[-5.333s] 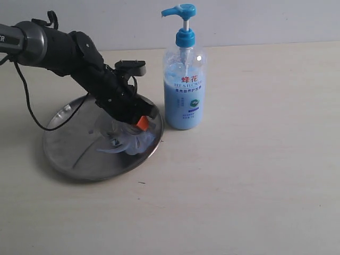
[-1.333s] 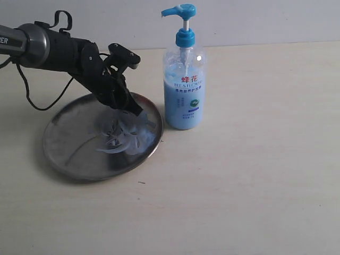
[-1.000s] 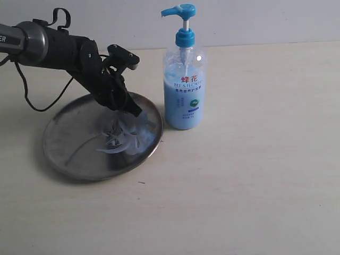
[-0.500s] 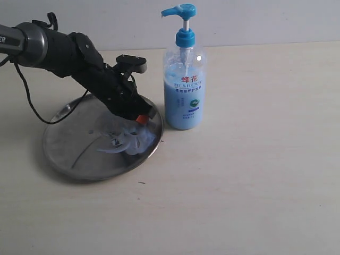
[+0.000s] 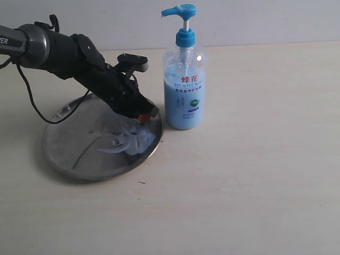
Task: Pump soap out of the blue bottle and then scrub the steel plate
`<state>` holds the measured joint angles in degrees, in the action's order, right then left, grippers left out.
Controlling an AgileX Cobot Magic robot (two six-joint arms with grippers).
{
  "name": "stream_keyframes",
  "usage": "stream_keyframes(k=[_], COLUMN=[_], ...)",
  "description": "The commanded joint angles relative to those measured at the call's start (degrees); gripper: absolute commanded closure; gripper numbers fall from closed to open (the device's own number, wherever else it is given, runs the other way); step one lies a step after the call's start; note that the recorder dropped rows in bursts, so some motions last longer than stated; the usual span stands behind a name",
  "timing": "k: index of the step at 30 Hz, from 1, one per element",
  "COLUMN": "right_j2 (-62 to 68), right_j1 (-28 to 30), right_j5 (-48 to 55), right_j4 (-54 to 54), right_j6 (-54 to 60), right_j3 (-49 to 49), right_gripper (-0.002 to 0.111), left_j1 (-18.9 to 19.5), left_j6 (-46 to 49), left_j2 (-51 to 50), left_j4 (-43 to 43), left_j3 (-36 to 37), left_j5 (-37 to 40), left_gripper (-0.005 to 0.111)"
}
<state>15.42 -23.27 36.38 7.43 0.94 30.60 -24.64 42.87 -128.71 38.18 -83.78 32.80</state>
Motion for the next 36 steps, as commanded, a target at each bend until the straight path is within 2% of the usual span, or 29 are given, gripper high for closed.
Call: stream_keyframes(k=[1, 6, 11, 14, 29, 33, 36], right_j2=[-0.2, -0.2, -0.2, -0.2, -0.2, -0.2, -0.2], right_j1=[0.0, 0.0, 0.0, 0.0, 0.0, 0.0, 0.0], right_j5=[0.1, 0.2, 0.2, 0.2, 0.3, 0.3, 0.3], right_j4=[0.1, 0.1, 0.1, 0.1, 0.1, 0.1, 0.1], right_j6=[0.3, 0.3, 0.3, 0.3, 0.3, 0.3, 0.3], right_j3=[-0.2, -0.2, -0.2, -0.2, -0.2, -0.2, -0.2], right_gripper=[0.108, 0.108, 0.108, 0.108, 0.108, 0.108, 0.108], left_j1=[-0.2, 0.0, 0.1, 0.1, -1.3, -2.3, -2.8], left_j6=[-1.1, -2.4, -8.4, -10.6, -11.7, -11.7, -11.6], left_j2=[-1.3, -1.3, -1.3, -1.3, -1.3, -1.3, -1.3], left_j4=[-2.1, -4.9, -11.9, -13.0, -10.6, -10.4, -10.2], left_j3=[1.0, 1.0, 1.0, 1.0, 1.0, 1.0, 1.0], left_j5=[-5.4, -8.3, -10.8, -10.7, 6.2, 9.0, 8.2], left_gripper=[0.107, 0.107, 0.107, 0.107, 0.107, 0.107, 0.107])
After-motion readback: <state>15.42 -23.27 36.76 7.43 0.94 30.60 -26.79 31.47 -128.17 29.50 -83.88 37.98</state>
